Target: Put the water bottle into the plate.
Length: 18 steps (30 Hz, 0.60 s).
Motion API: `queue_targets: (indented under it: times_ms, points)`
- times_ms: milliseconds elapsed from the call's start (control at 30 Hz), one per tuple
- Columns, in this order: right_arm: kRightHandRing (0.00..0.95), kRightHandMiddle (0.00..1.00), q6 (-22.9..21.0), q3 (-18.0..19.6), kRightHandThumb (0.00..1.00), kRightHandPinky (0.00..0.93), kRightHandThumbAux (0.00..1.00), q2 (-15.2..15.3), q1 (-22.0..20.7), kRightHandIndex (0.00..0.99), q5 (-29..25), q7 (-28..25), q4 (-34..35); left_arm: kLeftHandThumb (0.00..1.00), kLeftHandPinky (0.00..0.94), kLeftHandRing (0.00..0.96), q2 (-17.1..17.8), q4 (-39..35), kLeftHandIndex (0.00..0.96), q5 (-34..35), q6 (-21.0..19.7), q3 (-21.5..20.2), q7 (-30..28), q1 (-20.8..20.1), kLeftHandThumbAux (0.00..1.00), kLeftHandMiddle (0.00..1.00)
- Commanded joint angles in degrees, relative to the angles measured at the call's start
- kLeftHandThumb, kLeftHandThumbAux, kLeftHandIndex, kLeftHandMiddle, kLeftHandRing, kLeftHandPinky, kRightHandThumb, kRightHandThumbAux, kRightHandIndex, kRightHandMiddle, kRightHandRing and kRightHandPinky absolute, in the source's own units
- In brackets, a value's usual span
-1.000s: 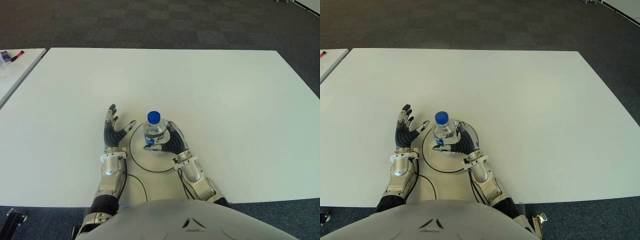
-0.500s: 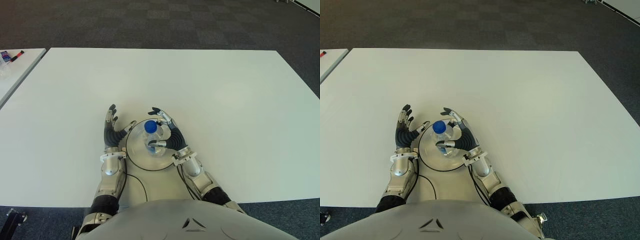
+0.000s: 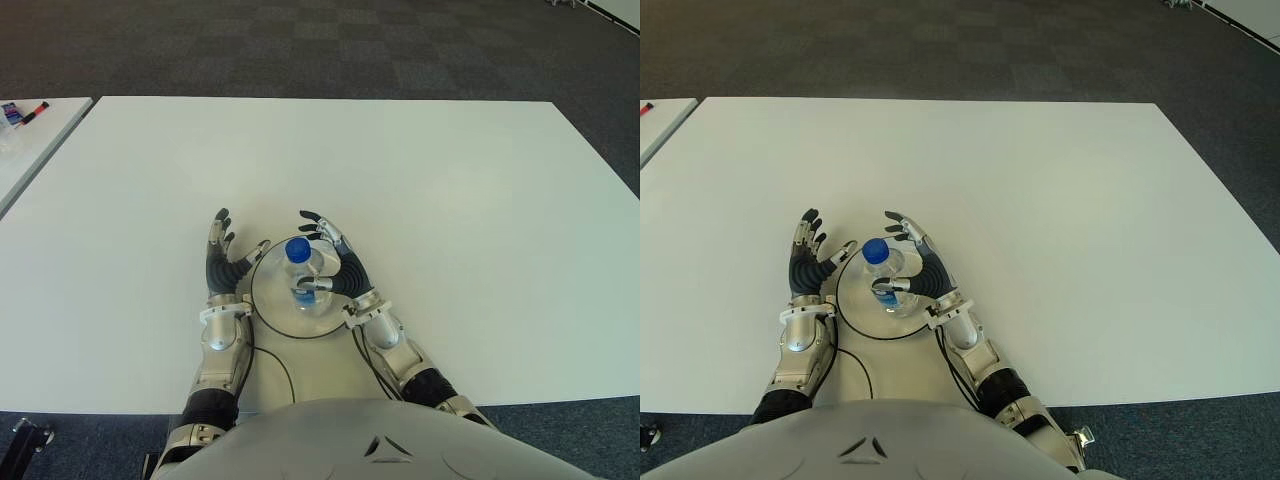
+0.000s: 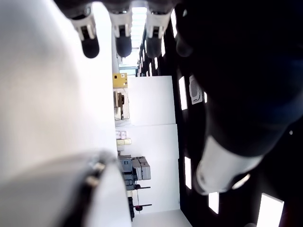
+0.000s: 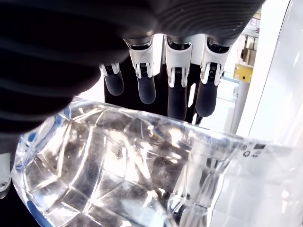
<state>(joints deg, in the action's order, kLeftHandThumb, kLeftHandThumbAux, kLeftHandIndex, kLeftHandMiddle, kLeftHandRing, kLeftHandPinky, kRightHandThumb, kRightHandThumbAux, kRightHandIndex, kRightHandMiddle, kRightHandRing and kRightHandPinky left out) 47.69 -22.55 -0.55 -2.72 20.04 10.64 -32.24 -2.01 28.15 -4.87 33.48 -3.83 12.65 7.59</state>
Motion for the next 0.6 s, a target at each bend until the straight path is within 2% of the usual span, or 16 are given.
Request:
queue_targets:
  times_ms: [33,600]
  points:
    - [0.167,0.147,0.18,0.39,0.614,0.305,0.508,0.13,0.50,0.112,0.22,-0.41,-2.78,0.087,0.000,0.000,0.14,4.01,0.016,0.06,-2.17,-0.18,-0.32,1.53,0.851,0.006]
    - [0.180,0.156,0.48,0.88,0.597,0.314,0.529,-0.08,-0.25,0.119,1.26,-0.02,-4.04,0.108,0.001,0.000,0.15,4.87,0.019,-0.47,-1.62,-0.17,0.49,0.83,0.837,0.009]
